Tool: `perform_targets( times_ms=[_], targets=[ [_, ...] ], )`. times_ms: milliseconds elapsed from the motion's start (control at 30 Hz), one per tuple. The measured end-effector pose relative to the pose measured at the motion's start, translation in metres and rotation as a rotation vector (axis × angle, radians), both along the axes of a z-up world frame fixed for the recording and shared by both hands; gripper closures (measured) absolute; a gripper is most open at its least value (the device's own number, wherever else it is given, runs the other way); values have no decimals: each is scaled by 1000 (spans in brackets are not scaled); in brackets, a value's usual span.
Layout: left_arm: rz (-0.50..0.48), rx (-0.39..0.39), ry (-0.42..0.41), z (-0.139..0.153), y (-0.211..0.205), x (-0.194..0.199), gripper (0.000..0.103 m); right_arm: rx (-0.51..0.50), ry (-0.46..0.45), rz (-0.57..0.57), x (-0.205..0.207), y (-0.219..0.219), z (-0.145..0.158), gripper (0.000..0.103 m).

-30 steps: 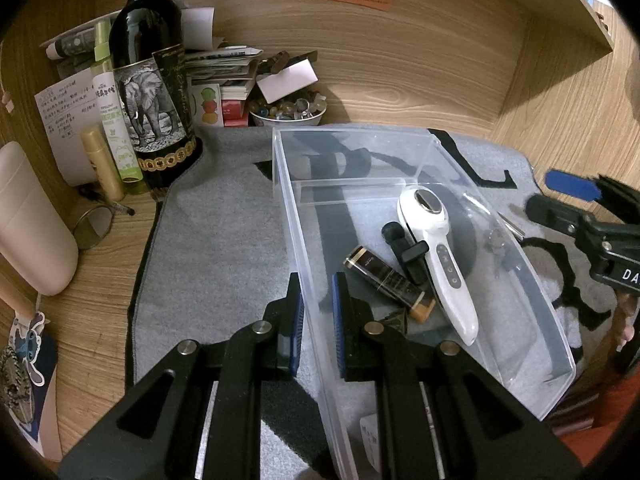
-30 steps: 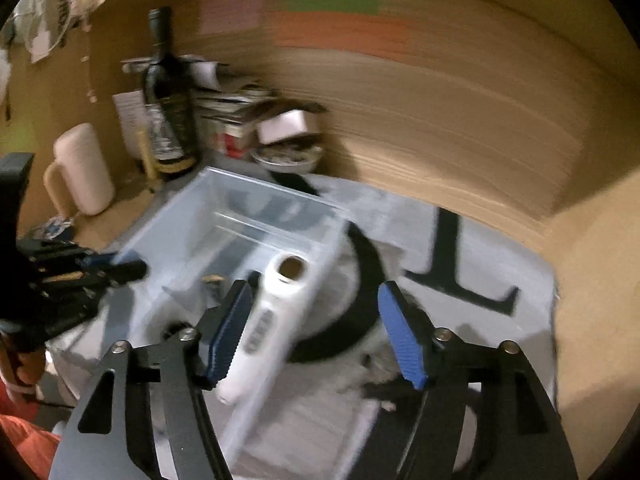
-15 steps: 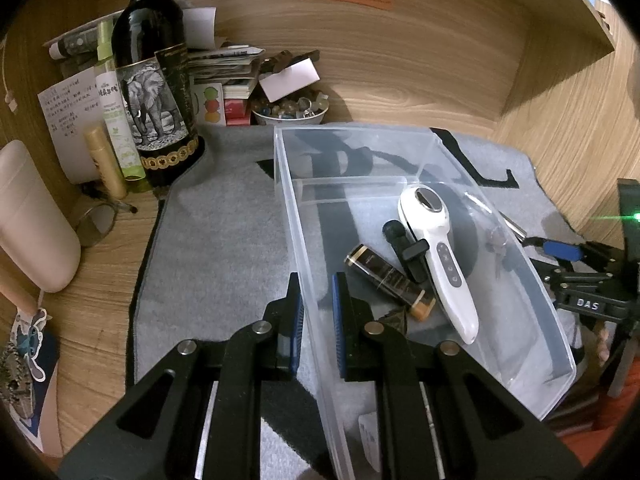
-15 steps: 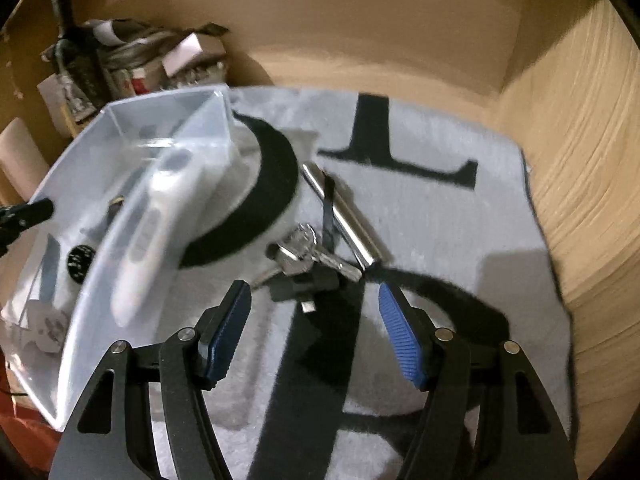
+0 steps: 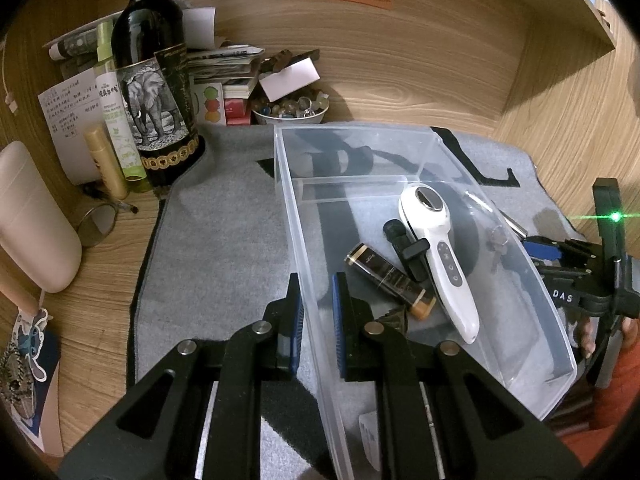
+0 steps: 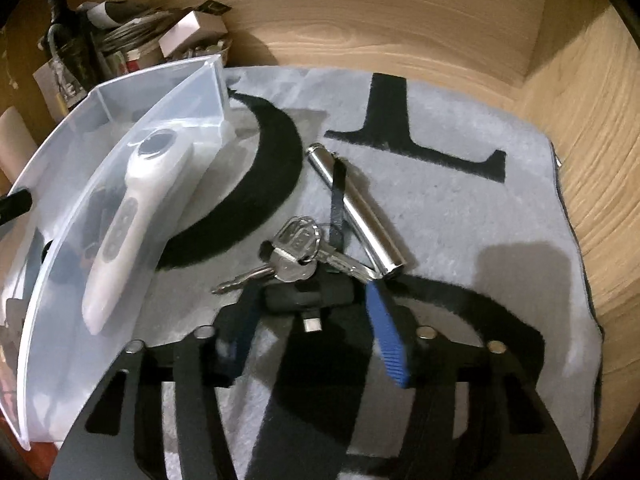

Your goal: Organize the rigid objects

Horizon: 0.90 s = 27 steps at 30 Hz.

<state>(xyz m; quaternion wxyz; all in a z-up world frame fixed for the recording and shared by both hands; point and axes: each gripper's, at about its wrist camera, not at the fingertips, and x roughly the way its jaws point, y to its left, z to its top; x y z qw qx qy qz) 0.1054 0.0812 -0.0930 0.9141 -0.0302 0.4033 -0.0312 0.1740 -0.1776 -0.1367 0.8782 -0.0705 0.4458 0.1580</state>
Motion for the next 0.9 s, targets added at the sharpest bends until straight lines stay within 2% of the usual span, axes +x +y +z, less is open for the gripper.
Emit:
perform_targets(
  times_ms=[267,467,767,900],
  targets=[
    [0,0,-1,0,0,0,91,18,-37,3,-8,-2,13,62],
    [3,-10,0,0,0,0,91,42,-118,22,-18,5,42,62],
    [7,-32,-4,-1,3,-2,91,101,-251,122,-31,37,88,62],
    [3,-37,-11,-1,4,-4,91,108,-265,185,-32,58,95,62]
  ],
)
